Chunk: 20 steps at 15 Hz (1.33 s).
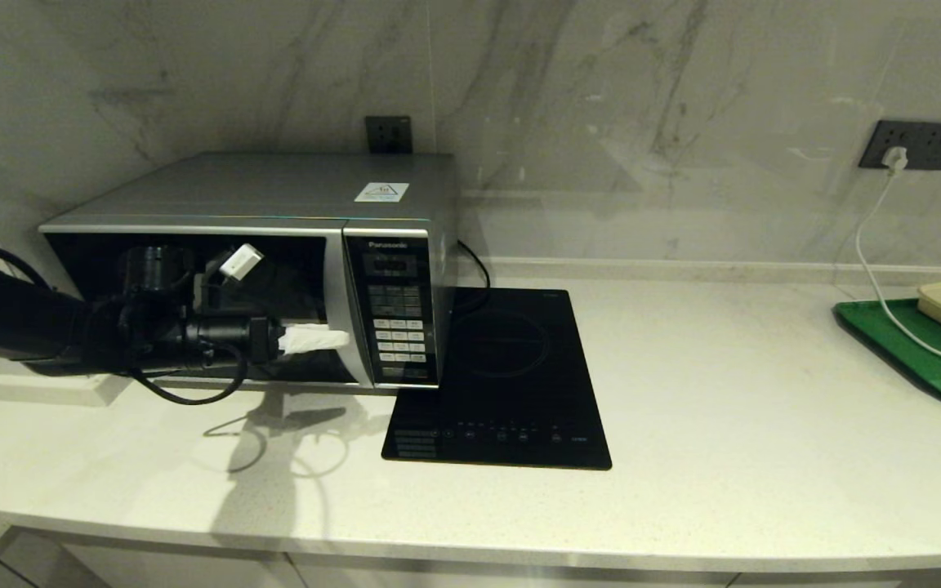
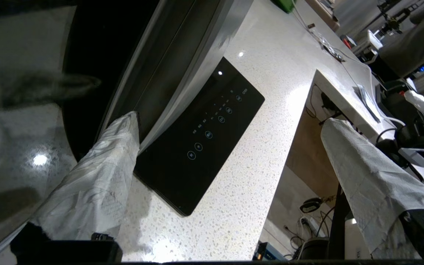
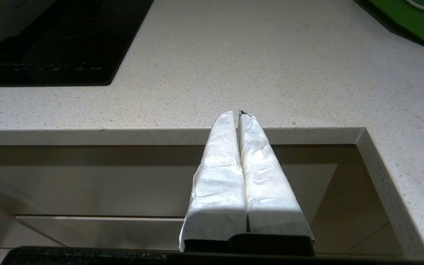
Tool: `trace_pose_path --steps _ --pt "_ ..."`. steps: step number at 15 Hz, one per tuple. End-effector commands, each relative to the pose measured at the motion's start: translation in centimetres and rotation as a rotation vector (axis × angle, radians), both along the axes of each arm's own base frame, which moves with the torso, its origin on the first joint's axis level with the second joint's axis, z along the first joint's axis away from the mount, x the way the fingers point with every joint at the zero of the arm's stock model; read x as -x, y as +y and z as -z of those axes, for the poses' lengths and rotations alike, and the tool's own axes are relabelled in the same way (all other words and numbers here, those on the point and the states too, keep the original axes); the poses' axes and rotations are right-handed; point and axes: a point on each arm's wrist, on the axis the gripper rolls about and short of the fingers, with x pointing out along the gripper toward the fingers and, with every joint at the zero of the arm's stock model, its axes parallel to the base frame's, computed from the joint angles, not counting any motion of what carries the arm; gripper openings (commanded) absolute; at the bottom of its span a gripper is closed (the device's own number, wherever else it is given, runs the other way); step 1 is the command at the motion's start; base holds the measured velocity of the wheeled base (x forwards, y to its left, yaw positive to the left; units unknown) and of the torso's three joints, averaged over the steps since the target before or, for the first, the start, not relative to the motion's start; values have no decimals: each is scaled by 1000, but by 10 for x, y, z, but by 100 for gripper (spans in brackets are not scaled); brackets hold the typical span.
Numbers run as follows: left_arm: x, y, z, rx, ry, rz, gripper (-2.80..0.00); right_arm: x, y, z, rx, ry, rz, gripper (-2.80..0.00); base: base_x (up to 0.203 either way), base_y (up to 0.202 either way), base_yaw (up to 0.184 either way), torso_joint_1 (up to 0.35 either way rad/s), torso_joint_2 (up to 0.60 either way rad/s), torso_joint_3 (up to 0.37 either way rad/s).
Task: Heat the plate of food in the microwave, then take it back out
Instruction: Open the microwave oven
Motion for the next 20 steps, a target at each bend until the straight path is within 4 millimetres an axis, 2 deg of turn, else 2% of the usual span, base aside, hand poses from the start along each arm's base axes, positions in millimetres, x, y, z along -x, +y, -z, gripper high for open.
trace_pose_path --steps 1,7,11,14,15,17,20 --pt "-7 -1 4 11 -19 29 0 0 0 0 0 2 0 -280 0 0 0 0 0 0" --pt "-12 -4 15 24 -45 86 0 0 0 0 0 2 0 -280 0 0 0 0 0 0" --pt "5 2 12 44 -19 91 0 0 0 0 0 2 0 -280 0 0 0 0 0 0" --pt "29 7 1 50 -15 79 0 0 0 0 0 2 0 -280 0 0 0 0 0 0" --pt "35 11 4 52 2 66 0 0 0 0 0 2 0 -280 0 0 0 0 0 0" --pt "40 22 10 49 23 30 0 0 0 0 0 2 0 -280 0 0 0 0 0 0" --pt "45 32 7 43 18 -5 0 0 0 0 0 2 0 -280 0 0 0 0 0 0"
